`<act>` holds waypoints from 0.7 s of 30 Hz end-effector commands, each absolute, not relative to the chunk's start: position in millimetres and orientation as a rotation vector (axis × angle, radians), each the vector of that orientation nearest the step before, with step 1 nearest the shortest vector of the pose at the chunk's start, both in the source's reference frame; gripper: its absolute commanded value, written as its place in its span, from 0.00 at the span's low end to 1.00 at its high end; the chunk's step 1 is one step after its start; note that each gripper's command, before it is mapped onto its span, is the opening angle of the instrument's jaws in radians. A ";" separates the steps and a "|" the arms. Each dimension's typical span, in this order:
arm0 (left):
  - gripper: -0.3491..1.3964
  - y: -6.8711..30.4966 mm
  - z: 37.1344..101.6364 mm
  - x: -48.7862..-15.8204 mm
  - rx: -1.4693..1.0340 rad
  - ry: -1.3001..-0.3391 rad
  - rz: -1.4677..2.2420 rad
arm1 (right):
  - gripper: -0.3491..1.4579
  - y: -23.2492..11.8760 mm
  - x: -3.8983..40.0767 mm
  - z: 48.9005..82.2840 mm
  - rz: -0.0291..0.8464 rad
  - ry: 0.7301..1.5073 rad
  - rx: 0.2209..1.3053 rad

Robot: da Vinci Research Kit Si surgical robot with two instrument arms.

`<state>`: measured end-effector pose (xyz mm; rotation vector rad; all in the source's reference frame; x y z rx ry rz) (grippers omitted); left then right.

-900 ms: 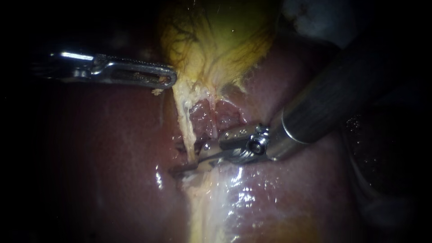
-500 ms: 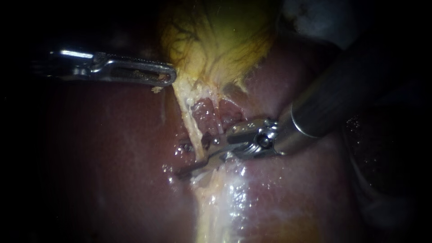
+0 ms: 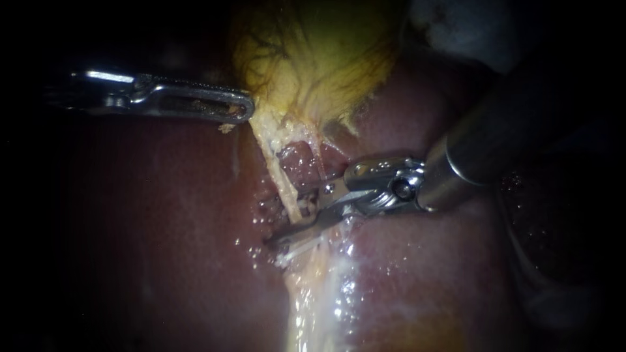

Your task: Clipping second clip left tube

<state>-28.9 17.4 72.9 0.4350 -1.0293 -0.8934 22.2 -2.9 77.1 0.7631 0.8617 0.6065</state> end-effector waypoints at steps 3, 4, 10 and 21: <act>0.00 17.4 72.9 -28.9 0.435 -1.029 -0.893 | 0.53 -2.8 22.0 77.3 0.592 0.918 0.816; 0.00 17.4 72.9 -28.9 0.435 -1.029 -0.893 | 0.53 -2.7 21.9 77.4 0.588 0.939 0.833; 0.00 17.4 72.9 -29.0 0.435 -1.029 -0.894 | 0.52 -3.1 21.9 77.6 0.569 1.063 1.001; 0.00 17.5 72.9 -29.2 0.434 -1.029 -0.895 | 0.51 -4.5 22.6 76.5 0.522 1.163 1.218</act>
